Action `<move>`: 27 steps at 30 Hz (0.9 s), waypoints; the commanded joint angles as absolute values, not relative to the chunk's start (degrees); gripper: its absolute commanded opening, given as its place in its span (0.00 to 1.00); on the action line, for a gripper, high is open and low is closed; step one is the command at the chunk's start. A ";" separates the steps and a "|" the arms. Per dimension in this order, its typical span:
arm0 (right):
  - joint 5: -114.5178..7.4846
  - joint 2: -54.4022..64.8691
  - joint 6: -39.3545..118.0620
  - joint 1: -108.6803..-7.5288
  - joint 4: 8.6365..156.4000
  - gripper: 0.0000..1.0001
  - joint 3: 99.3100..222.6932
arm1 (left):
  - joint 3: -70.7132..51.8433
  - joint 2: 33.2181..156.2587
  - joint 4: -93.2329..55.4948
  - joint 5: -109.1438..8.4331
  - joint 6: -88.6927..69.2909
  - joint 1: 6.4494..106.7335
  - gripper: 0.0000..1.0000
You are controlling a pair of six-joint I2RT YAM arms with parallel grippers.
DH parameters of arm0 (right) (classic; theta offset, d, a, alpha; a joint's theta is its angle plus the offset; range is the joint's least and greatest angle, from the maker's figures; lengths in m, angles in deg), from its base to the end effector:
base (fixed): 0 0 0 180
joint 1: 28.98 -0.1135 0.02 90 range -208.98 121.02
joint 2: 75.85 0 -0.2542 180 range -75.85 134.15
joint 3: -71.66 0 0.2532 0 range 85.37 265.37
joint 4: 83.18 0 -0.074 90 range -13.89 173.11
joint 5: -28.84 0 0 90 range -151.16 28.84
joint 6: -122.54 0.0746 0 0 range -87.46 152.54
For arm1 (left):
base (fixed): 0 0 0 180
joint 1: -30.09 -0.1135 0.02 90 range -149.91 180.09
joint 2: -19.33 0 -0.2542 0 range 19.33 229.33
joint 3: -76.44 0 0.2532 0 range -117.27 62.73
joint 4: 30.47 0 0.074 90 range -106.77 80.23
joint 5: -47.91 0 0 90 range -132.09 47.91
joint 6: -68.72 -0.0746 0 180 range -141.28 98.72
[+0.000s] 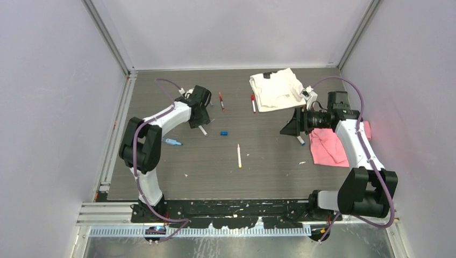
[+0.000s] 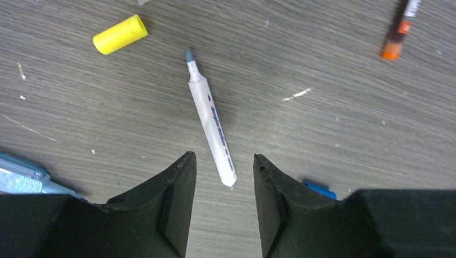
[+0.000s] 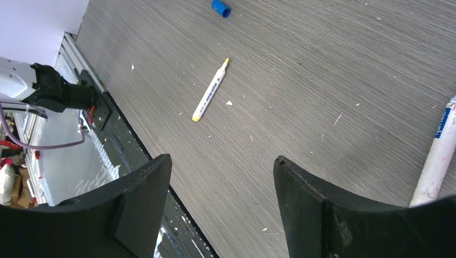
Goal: Insert the pens into the pen caps
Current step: Pick up the pen from the center of the board.
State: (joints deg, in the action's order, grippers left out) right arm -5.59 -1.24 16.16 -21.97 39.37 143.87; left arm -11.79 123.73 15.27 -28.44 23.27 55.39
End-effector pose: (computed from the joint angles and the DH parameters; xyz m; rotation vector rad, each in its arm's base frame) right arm 0.2694 0.0289 0.2475 -0.5018 2.2155 1.0377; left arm 0.3650 -0.1531 0.1600 -0.5123 2.5546 -0.1174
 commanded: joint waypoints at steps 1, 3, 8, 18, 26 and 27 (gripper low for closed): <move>-4.05 -0.81 16.97 -21.59 41.65 0.75 144.74 | -16.70 128.05 19.63 -25.38 23.52 54.79 0.45; -3.25 0.46 18.62 -21.62 42.85 0.75 144.89 | -18.30 130.09 20.91 -25.46 23.72 54.79 0.45; -2.65 0.79 19.01 -21.65 42.83 0.75 144.97 | -20.76 133.39 22.17 -24.56 24.08 54.70 0.43; -2.71 0.42 19.11 -21.62 42.61 0.76 144.92 | -23.22 138.05 25.38 -23.47 27.10 53.40 0.33; -2.20 0.84 19.08 -21.59 42.90 0.76 144.74 | -21.39 139.70 24.88 -24.94 28.47 52.59 0.20; -2.11 0.88 19.10 -21.61 42.89 0.76 144.78 | -21.04 139.66 24.77 -24.95 28.70 52.59 0.15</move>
State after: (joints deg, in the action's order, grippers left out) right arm -3.95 1.19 18.98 -21.82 41.49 143.87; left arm -22.67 136.61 23.37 -25.58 27.19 53.27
